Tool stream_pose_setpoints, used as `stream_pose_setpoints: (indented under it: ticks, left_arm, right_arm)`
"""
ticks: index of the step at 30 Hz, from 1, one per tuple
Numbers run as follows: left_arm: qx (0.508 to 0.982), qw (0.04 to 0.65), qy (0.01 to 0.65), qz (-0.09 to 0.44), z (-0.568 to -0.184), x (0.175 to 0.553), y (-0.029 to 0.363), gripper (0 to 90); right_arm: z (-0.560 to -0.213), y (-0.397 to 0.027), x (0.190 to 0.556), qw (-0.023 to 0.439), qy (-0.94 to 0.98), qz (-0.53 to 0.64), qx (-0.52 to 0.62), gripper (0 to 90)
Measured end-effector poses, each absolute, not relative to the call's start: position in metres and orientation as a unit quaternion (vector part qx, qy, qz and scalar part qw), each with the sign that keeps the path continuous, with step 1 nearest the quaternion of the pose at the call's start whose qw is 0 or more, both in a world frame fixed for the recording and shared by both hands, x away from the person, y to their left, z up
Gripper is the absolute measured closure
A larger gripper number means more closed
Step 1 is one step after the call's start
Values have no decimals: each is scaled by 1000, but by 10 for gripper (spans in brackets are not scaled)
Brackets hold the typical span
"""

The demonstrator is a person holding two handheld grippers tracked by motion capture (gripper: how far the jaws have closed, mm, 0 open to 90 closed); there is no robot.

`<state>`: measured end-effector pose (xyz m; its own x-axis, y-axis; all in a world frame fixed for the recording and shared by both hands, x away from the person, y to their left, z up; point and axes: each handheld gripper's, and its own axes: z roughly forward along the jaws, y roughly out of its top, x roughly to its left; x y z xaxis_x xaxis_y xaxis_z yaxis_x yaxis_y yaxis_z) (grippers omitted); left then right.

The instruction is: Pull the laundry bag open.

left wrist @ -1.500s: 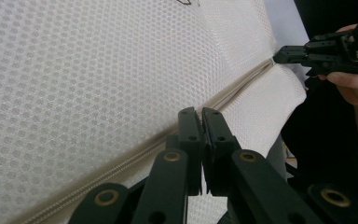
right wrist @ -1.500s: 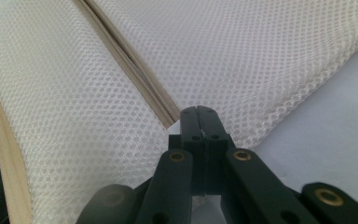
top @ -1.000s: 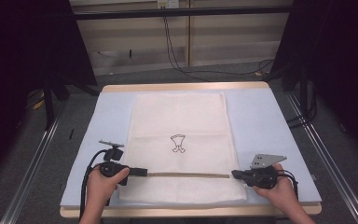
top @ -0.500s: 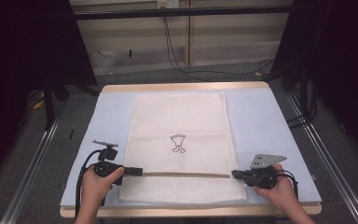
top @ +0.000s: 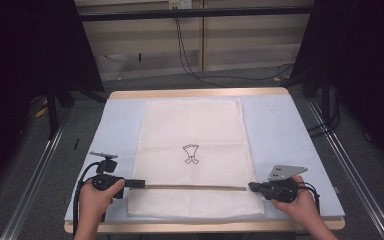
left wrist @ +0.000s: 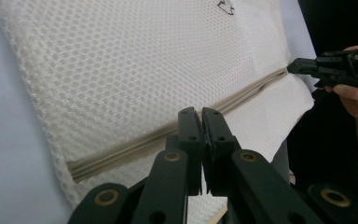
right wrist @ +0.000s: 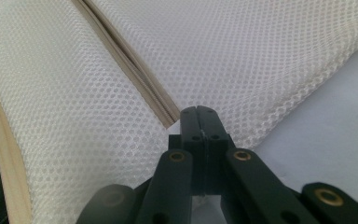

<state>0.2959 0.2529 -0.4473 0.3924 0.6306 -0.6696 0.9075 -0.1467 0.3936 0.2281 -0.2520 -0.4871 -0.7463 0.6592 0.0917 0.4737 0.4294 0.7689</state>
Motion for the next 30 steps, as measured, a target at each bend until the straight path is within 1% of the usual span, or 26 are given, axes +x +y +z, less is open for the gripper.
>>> stream_pose_setpoints:
  ticks: [6,8,9,12,16,18,20,24,25,26,27,28,29,30]
  left_arm:
    - [738,391,521,-174,-448,295,257,876]
    - [734,386,533,-170,-448,293,259,876]
    - [740,384,527,-167,-448,293,263,876]
    - [722,387,550,-161,-449,291,275,876]
    - [717,378,568,-144,-450,289,291,876]
    - [725,364,571,-126,-450,290,302,876]
    - [709,374,582,-136,-451,289,307,872]
    - [709,371,585,-135,-453,289,311,868]
    - [716,367,580,-126,-453,290,312,865]
    - [711,364,586,-137,-452,289,310,865]
    - [708,365,589,-137,-452,289,310,864]
    - [716,365,581,-127,-453,290,313,862]
    - [706,369,591,-132,-452,289,311,857]
    - [716,359,590,-102,-451,289,315,863]
  right_arm:
    - [-487,-252,228,112,838,413,338,900]
    - [-487,-252,228,112,838,414,337,900]
    - [-487,-252,228,112,838,415,337,900]
    - [-487,-252,228,112,838,414,337,900]
    - [-487,-252,228,114,838,414,337,900]
    - [-487,-252,228,114,838,414,337,900]
    - [-487,-252,228,114,838,414,337,900]
    - [-487,-251,228,115,838,413,338,900]
    - [-487,-252,228,114,838,414,337,900]
    - [-487,-252,228,114,838,414,337,900]
    - [-487,-252,228,114,838,414,337,900]
    - [-487,-252,228,114,838,414,337,900]
    - [-487,-252,228,113,838,414,336,900]
    - [-487,-252,228,113,837,416,338,900]
